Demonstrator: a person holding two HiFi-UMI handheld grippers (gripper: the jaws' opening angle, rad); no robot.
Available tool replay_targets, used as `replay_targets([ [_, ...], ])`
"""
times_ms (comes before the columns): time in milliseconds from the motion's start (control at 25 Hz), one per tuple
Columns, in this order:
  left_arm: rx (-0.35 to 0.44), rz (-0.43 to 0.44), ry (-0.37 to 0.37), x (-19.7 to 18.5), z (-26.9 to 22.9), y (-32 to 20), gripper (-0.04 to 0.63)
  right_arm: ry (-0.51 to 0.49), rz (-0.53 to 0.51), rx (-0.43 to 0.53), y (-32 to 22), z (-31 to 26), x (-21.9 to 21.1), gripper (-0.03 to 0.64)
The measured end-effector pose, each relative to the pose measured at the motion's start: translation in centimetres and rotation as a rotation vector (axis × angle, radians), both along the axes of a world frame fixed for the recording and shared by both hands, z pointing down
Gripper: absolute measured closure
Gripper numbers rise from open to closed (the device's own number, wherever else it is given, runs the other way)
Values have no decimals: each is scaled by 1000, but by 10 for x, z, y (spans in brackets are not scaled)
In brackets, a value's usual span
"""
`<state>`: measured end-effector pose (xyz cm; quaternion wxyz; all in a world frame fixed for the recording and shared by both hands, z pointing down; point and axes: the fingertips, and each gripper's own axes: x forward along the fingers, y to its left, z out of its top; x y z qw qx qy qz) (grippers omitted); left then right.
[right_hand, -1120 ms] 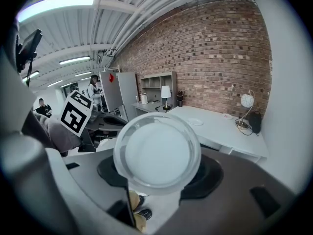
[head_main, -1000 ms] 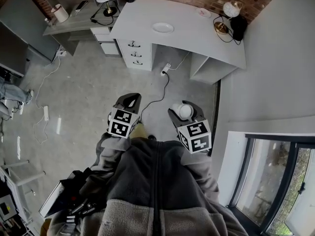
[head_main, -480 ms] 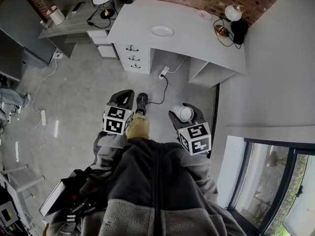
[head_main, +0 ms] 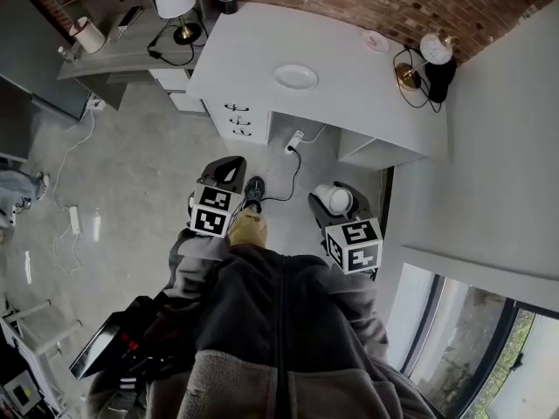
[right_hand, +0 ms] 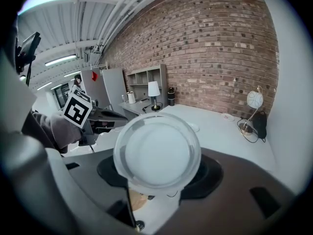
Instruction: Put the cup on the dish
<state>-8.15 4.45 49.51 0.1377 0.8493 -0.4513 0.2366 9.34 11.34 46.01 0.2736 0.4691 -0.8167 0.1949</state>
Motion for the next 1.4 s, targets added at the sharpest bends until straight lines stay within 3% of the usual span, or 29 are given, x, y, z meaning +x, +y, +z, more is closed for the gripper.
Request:
replay_targets([
  [280,-34,28,-18,-15,3,-86,589,7,-3,-24,-89,5,-19,364],
  [640,-30,108,-33,0,-2,-177,589,7,27,-31,-176,-1,-24,364],
  [1120,-98,140,-21,-1,18,-246,589,12,61,-84,-250,5,-35,364],
  [1400,-137,150,-21,11,38,-261,589,14,52,-115,-269,24,-36,364],
])
